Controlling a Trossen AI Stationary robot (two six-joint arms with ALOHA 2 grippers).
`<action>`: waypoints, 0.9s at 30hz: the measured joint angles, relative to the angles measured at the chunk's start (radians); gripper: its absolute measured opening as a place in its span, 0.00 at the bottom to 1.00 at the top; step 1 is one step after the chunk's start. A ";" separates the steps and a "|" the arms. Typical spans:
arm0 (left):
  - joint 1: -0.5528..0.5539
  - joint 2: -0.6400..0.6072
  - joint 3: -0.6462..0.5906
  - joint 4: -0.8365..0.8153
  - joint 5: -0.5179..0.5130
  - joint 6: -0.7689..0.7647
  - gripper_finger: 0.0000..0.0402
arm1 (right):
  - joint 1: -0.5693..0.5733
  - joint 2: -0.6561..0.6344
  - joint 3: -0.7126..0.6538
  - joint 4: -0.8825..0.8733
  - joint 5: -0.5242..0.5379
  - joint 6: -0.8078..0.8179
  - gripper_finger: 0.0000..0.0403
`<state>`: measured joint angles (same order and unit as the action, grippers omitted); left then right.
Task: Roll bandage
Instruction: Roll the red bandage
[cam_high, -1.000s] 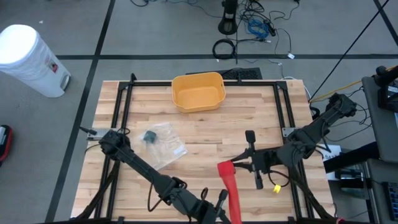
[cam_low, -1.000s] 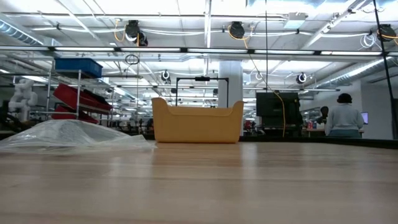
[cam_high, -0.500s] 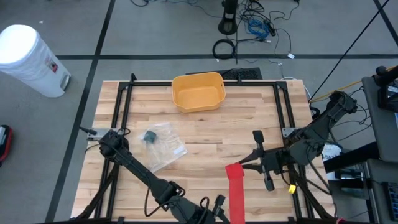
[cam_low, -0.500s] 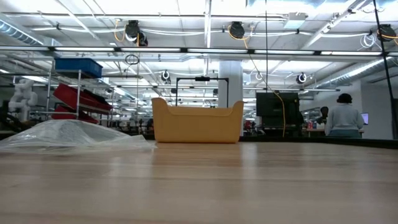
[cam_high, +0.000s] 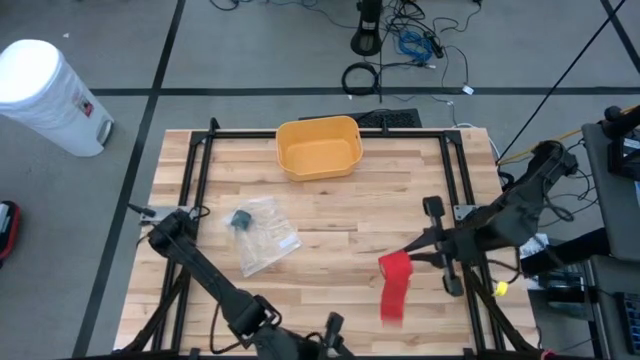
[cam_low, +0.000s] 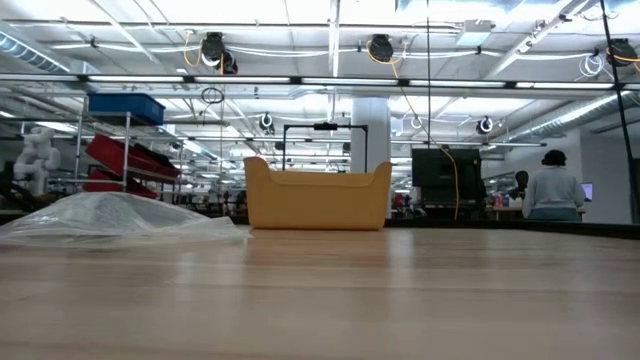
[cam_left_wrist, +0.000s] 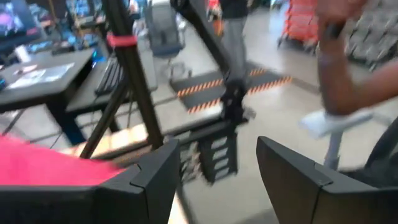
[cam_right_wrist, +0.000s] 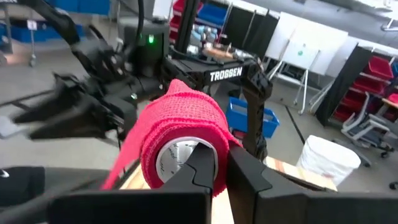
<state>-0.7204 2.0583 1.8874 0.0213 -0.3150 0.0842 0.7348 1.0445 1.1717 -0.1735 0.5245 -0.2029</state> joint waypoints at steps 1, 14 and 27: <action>-0.004 -0.009 0.000 -0.036 -0.017 0.000 0.55 | 0.004 -0.010 0.000 0.000 -0.001 -0.002 0.04; -0.030 -0.062 0.000 -0.021 -0.558 0.520 0.55 | 0.057 -0.031 0.000 0.043 -0.145 -0.004 0.04; -0.024 0.010 0.000 0.127 -0.527 1.046 0.55 | 0.118 0.108 0.000 0.090 -0.192 0.023 0.04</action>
<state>-0.7446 2.0687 1.8874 0.1486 -0.8418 1.1303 0.8532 1.1526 1.1717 -0.0838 0.3330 -0.1794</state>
